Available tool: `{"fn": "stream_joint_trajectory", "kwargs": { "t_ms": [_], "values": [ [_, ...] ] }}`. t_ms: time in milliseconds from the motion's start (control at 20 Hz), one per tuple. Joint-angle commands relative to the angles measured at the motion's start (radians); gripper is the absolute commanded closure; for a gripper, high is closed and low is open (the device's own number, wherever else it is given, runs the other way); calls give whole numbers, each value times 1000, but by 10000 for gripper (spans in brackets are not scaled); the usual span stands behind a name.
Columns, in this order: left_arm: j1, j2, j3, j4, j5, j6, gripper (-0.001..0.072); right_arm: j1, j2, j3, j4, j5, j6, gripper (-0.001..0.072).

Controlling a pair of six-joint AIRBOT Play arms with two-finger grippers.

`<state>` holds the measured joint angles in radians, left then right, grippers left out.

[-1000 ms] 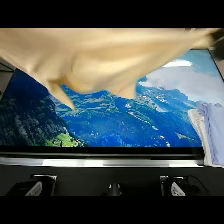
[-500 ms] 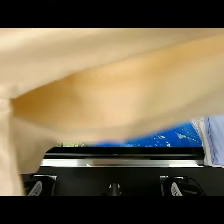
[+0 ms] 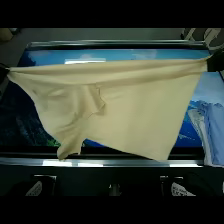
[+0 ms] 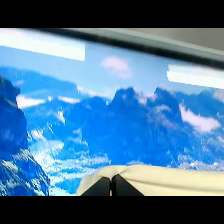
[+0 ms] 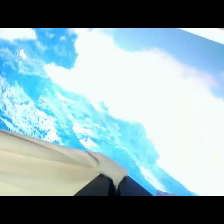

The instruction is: Fold the shirts.

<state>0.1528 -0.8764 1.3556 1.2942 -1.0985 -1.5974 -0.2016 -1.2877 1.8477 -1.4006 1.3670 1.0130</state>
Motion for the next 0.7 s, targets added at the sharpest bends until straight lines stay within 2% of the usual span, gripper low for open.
{"fn": "stream_joint_trajectory", "kwargs": {
  "t_ms": [0,150,250,400,550,600,650],
  "values": [
    [-35,-102,-292,-62,295,19,681,1,-247,-52,81,-83,16,695],
    [-59,-270,-321,-93,467,19,681,1,-400,-52,215,-224,53,694],
    [-59,-369,-301,-141,526,19,681,1,-463,-52,286,-289,97,694],
    [-61,-501,-248,-197,542,18,680,1,-527,-52,370,-349,102,693],
    [-67,-581,-233,-270,536,17,680,1,-573,-52,393,-332,102,692],
    [-67,-597,-233,-294,512,10,665,1,-582,-52,391,-328,101,668],
    [-63,-606,-232,-300,472,-7,519,-1,-583,-52,391,-299,97,507]
  ]
}}
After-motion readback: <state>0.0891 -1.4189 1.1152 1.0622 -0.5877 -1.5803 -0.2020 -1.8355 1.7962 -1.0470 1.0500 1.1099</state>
